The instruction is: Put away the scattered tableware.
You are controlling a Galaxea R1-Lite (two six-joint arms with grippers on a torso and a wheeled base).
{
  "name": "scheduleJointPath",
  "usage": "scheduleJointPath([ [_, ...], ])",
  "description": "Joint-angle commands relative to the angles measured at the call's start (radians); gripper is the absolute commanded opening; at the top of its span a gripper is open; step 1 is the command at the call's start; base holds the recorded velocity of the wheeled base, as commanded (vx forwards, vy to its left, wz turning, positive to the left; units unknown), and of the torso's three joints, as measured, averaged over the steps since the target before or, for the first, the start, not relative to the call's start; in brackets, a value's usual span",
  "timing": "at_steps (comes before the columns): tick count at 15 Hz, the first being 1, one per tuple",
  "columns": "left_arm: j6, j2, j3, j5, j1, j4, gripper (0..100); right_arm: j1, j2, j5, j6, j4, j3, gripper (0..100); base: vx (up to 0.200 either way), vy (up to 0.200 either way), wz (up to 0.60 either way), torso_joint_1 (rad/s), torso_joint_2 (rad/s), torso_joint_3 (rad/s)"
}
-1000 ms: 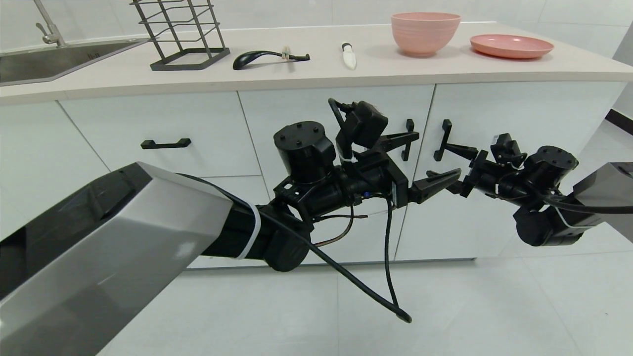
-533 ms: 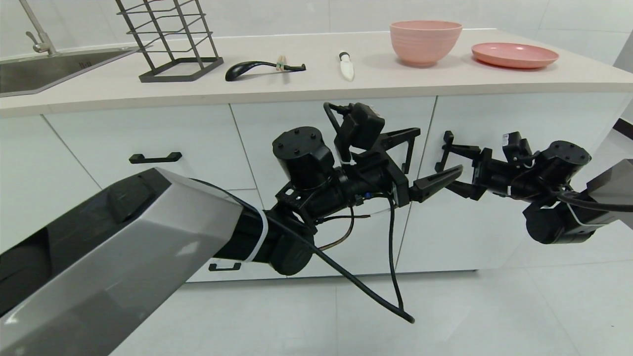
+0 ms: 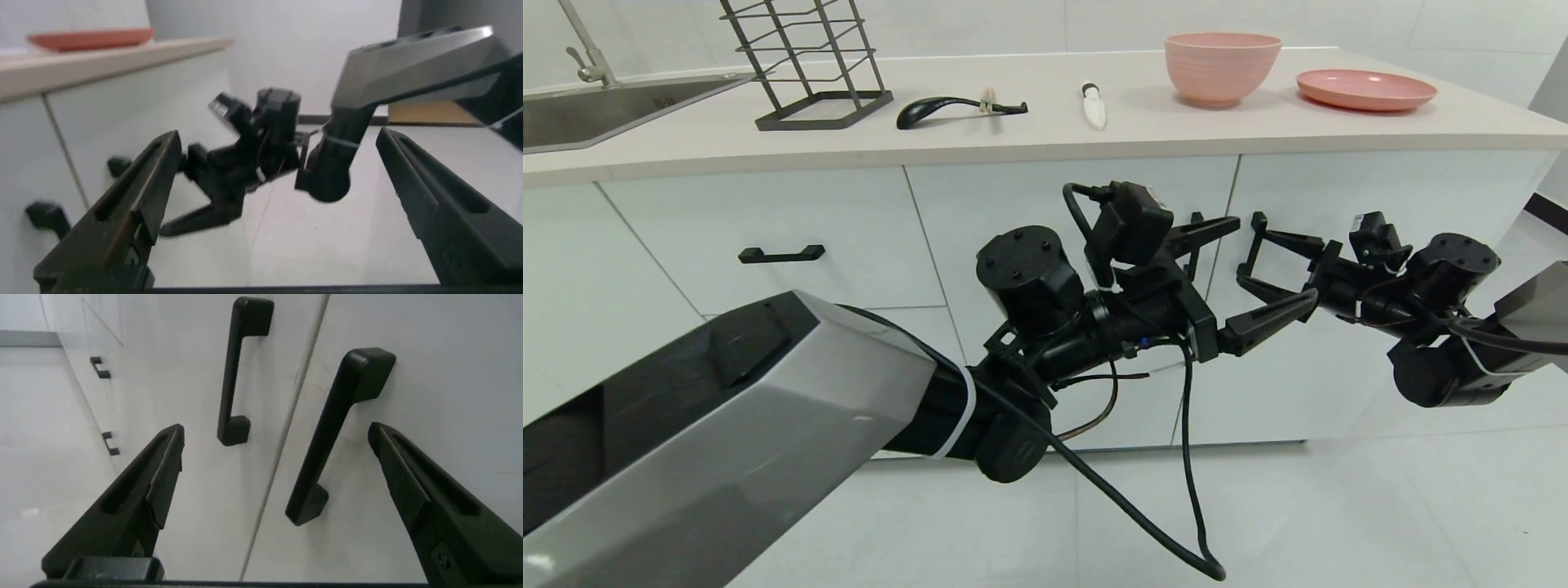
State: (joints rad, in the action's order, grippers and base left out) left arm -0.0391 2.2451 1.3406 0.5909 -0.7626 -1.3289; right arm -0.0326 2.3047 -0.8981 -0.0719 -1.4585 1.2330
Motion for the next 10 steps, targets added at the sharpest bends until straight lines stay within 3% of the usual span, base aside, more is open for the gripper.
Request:
scheduleJointPath([
  [1,-0.039,-0.033,-0.094,-0.003,-0.031,-0.024,100,0.000,-0.002,-0.022,0.000,0.000,-0.001,100,0.000,0.000,0.00,0.000,0.00,0.000],
  [2,-0.076,-0.050,-0.147,-0.005,-0.041,-0.053,100,0.000,-0.001,-0.022,0.000,0.000,0.000,100,0.000,0.000,0.00,0.000,0.00,0.000],
  [3,-0.087,-0.053,-0.156,-0.005,-0.043,-0.062,100,0.000,-0.001,-0.022,0.000,0.000,0.000,100,0.000,0.000,0.00,0.000,0.00,0.000],
  [7,-0.091,-0.055,-0.156,-0.017,-0.041,-0.069,100,0.006,-0.001,-0.022,0.000,0.000,-0.003,100,0.000,0.000,0.00,0.000,0.00,0.000],
  [10,-0.087,-0.059,-0.152,-0.026,0.011,-0.055,100,0.060,0.009,-0.024,0.000,0.000,0.000,100,0.000,0.000,0.00,0.000,0.00,0.000],
])
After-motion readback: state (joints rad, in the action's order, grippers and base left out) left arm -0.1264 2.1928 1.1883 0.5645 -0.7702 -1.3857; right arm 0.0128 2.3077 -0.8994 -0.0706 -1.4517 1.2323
